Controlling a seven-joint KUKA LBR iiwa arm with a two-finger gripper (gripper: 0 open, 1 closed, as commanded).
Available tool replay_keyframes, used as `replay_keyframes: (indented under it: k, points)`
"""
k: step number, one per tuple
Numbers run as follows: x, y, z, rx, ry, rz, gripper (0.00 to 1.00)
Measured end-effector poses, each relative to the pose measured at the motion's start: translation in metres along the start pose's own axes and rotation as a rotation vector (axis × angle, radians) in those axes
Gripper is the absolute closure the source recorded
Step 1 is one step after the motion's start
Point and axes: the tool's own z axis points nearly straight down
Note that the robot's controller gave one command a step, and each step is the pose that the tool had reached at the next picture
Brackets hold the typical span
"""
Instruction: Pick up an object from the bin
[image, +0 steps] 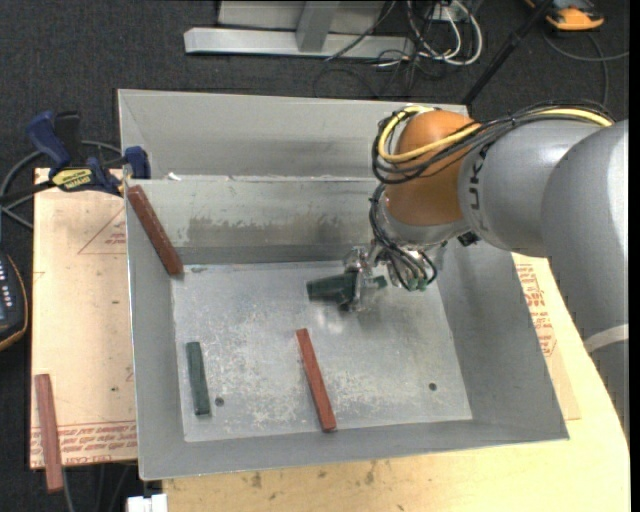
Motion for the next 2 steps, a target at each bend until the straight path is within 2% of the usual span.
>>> replay_keyframes:
  k: [1, 2]
  points:
    - [0.0280, -0.0413, -0.0977, 0.003, -0.006, -0.001, 1.00]
    - [0.0291, -0.0388, -0.0925, 0.000, 0.001, -0.004, 0.00]
